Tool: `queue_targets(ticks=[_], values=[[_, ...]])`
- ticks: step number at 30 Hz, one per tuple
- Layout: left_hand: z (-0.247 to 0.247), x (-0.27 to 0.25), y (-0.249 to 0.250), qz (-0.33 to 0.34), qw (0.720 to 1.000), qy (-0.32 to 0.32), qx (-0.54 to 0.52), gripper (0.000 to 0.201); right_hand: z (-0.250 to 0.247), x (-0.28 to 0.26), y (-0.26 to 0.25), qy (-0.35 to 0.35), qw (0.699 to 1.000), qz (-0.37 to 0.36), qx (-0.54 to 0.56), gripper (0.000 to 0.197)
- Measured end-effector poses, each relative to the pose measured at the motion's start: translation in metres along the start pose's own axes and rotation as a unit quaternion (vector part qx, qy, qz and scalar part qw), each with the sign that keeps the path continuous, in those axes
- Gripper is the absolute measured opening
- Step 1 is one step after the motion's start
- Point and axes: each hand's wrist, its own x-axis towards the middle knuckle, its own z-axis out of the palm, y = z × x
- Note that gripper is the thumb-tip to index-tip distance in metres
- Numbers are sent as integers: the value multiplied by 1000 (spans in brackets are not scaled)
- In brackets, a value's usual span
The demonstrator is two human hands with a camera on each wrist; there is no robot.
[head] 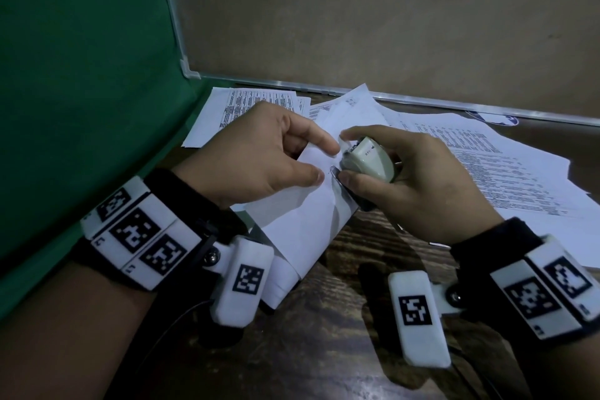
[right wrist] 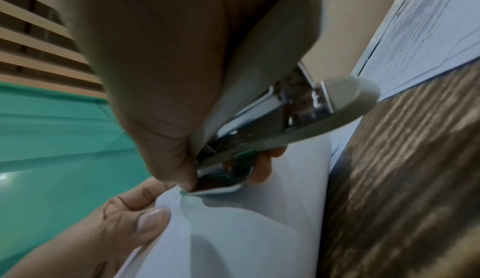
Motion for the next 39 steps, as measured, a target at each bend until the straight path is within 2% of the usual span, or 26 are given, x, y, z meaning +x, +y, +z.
queue_targets(ticks=[7,14,17,19,21,23,28,39], values=[[0,0,0,7,1000,-6,5,31,-1,-1,0,-12,999,20,27,38],[-6,-1,2,28,999,-16,15,29,-1,-1,-7,-23,989,55,133,33],[-6,0,0,35,998,-16,48,31,-1,-1,-11,-27,980,49,193,29],[-8,1,-3,30,995,-8,90,34,-3,0,-14,-6,962,48,267,27],[-11,1,-5,22,997,-2,70,35,-8,1,-16,17,954,45,295,26],[-13,2,-5,23,998,8,51,34,-9,0,-14,26,967,46,250,27],[-14,2,-5,36,999,19,26,32,-1,-1,-12,-5,992,47,116,35],[-8,-2,3,42,998,20,31,32,0,-3,-17,-20,995,45,82,57]])
